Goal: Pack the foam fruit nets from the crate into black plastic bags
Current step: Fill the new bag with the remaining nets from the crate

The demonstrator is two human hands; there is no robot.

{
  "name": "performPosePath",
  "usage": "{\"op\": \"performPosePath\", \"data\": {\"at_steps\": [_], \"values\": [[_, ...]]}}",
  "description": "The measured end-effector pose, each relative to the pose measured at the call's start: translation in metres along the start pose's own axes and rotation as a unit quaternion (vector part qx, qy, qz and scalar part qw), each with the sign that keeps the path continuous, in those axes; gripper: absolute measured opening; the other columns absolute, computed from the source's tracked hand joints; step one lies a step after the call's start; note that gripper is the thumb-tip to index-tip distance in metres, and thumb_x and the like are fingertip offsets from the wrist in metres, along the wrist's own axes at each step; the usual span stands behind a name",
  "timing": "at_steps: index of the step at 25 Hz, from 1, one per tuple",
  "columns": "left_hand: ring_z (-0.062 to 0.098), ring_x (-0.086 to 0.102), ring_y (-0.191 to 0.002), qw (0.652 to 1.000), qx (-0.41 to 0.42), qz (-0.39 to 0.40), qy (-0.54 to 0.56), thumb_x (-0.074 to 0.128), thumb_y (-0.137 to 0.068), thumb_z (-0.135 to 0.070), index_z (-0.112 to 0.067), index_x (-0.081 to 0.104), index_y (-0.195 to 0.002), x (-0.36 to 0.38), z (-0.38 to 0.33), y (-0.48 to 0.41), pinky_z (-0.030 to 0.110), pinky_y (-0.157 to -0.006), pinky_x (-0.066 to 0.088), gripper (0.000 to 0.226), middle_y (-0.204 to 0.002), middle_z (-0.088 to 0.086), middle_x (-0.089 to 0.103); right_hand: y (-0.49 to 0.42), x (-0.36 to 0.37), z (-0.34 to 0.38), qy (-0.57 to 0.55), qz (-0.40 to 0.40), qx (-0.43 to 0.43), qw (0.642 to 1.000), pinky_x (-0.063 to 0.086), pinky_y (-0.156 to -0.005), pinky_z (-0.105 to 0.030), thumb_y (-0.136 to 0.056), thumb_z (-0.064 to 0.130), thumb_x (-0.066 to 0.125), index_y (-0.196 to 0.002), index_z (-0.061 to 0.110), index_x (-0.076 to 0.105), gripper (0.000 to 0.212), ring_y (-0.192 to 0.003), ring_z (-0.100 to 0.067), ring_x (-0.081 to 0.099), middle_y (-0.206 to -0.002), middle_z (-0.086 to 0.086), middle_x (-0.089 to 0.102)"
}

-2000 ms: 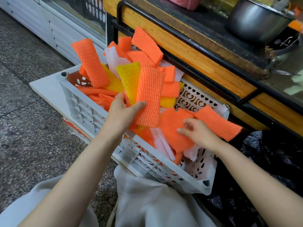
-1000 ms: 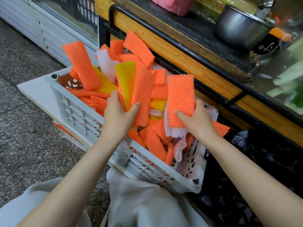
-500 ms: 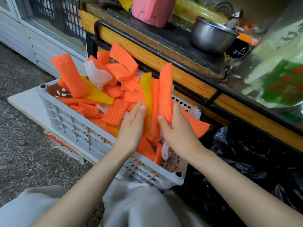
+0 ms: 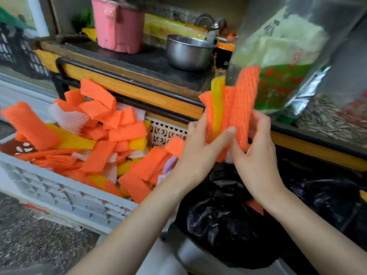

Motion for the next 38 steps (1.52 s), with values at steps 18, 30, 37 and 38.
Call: {"op": "performPosePath", "data": {"at_steps": [18,30,37,38], "values": [[0.013,0.064,-0.09,0.994,-0.064,-0.065,-0.055,0.074,-0.076,-0.028,-0.023,0.049,-0.105,0.062,-0.029,-0.008,0.044,-0.085,0.054,0.039,-0.099,-0.006,0.064,0.067,-0.108,-0.151,0.505,0.226,0.188,0.811,0.032,-0.096,-0.037,-0.086,0.053,0.055,-0.134,0.019,0.037,0.061,-0.119,-0.023,0.044,-0.121,0.001,0.057],[0.012,0.063,-0.088,0.997,-0.005,0.021,-0.071,0.074,-0.074,-0.03,-0.031,0.053,-0.095,0.131,-0.024,-0.003,0.031,-0.078,0.053,0.03,-0.098,-0.003,0.064,0.068,-0.18,-0.161,0.079,-0.062,0.314,0.944,0.043,-0.078,-0.035,-0.095,0.026,0.05,-0.08,0.013,0.065,0.024,-0.084,-0.02,0.061,-0.085,-0.002,0.068],[0.025,0.052,-0.102,0.829,0.11,0.199,-0.511,0.066,-0.08,-0.03,-0.016,0.038,-0.113,0.168,0.019,0.023,0.036,-0.076,0.041,0.045,-0.109,0.003,0.048,0.076,-0.198,-0.157,-0.123,-0.139,0.373,0.909,0.046,-0.064,-0.025,-0.094,0.018,0.052,-0.064,0.017,0.058,0.03,-0.067,-0.011,0.058,-0.075,0.001,0.064],[0.026,0.048,-0.106,0.773,0.131,0.205,-0.587,0.064,-0.081,-0.039,-0.016,0.038,-0.117,0.165,0.023,0.022,0.036,-0.079,0.039,0.05,-0.113,0.005,0.044,0.077,-0.198,-0.156,-0.124,-0.138,0.374,0.909,0.047,-0.064,-0.024,-0.094,0.018,0.052,-0.065,0.016,0.059,0.03,-0.069,-0.011,0.058,-0.076,0.002,0.063]]}}
Point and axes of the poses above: each hand's wrist, its own y-axis away from the middle knuckle, its own x-axis out of the palm, z = x × y, the point moved 6 cm from there along -y, towards the middle knuckle
